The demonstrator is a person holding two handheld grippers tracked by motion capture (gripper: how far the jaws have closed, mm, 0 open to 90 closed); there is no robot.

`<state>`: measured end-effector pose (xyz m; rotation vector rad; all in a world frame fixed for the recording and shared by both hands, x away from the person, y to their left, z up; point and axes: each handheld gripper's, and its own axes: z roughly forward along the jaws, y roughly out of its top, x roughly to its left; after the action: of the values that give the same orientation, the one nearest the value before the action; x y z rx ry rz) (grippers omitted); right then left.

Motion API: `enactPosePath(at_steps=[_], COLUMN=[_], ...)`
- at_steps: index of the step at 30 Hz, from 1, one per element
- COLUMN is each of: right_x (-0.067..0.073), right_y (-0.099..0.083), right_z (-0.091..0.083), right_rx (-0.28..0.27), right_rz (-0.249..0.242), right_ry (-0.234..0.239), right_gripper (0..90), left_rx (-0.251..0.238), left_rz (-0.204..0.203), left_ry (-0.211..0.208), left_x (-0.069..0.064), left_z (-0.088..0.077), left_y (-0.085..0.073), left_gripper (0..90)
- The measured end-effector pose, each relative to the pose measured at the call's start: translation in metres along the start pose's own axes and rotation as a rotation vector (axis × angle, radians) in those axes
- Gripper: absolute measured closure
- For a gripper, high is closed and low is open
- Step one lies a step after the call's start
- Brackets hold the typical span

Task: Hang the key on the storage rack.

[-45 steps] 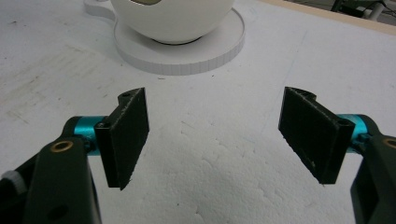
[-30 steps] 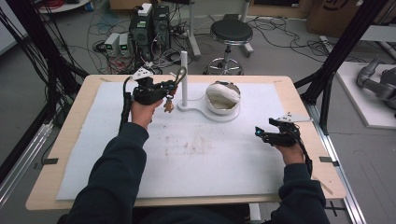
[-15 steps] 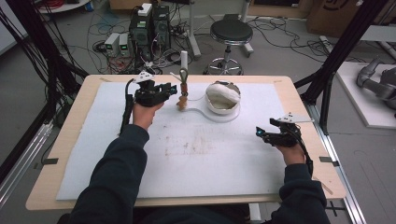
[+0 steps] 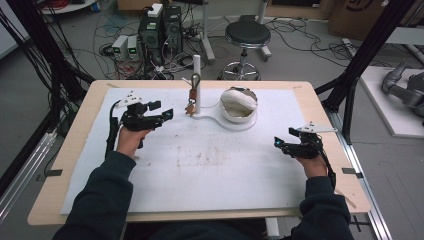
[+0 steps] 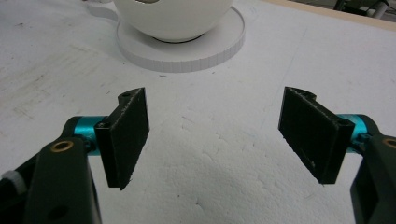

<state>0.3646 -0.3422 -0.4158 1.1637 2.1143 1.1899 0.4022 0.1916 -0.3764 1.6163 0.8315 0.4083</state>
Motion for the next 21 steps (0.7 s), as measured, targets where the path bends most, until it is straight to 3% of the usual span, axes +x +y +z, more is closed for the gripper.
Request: enactPosePath(at_steps=[3,5,10,17,21], right_x=[0.000,-0.001,-0.002,0.001,0.003], right_y=[0.000,0.000,-0.001,-0.001,0.000], right_z=[0.000,0.000,-0.001,-0.001,-0.001], right_rx=[-0.002,-0.005,-0.012,-0.012,-0.007], right_rz=[-0.002,0.005,0.009,-0.006,-0.012], right_ry=[0.004,0.008,0.014,0.010,0.006], right_gripper=[24.9,24.9,24.9,24.9,24.9], left_rx=[-0.031,-0.043,-0.028,-0.011,-0.021], left_rz=[0.040,0.095,0.152,0.078,0.051], left_ry=[-0.012,-0.012,0.035,0.120,0.153], left_x=[-0.002,-0.002,0.001,0.017,0.023], left_z=[-0.014,-0.023,-0.044,-0.063,-0.067], left_y=[-0.006,-0.010,-0.023,-0.047,-0.050], left_gripper=[29.2,29.1,29.1,27.3,26.5])
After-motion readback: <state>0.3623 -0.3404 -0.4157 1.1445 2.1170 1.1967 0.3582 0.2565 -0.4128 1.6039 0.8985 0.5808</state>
